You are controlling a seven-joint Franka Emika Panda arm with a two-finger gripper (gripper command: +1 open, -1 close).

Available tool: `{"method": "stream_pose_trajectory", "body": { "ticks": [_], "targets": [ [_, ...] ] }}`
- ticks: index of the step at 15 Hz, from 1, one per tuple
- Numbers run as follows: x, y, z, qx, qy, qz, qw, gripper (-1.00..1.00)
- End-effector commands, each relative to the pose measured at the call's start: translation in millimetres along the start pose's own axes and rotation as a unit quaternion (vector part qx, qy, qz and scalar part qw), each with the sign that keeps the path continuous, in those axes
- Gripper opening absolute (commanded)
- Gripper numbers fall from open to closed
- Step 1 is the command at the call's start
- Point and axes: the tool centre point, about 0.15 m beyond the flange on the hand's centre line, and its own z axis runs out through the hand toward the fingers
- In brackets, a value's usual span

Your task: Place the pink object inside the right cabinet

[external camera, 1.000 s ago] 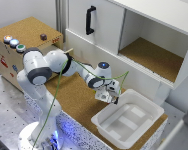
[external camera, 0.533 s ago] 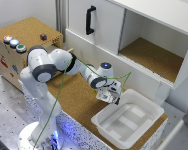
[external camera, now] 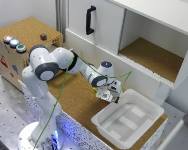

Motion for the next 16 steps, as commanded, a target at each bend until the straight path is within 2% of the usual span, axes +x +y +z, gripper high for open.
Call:
{"method": "stream_pose_trajectory", "body": {
  "ticks": [1, 5, 6, 7, 9, 12, 15, 16],
  "targets": [
    [18.9, -6.8, -65.0, 0.031, 0.024, 0.019, 0.999, -1.00],
    [40.2, 0.0, -97.4, 0.044, 0.053, 0.029, 0.997, -1.00],
    [49.1, 5.0, -116.9, 0.041, 0.078, 0.040, 0.995, -1.00],
    [58.8, 12.5, -136.8, 0.050, 0.091, 0.054, 0.993, -1.00],
    [81.7, 32.2, -179.8, 0.060, 0.140, 0.083, 0.985, -1.00],
    [132.3, 65.1, -225.3, 0.066, 0.185, 0.132, 0.972, -1.00],
    [187.7, 86.0, -255.9, 0.041, 0.227, 0.146, 0.962, -1.00],
    [205.1, 91.1, -259.9, 0.035, 0.225, 0.147, 0.962, -1.00]
  ]
}}
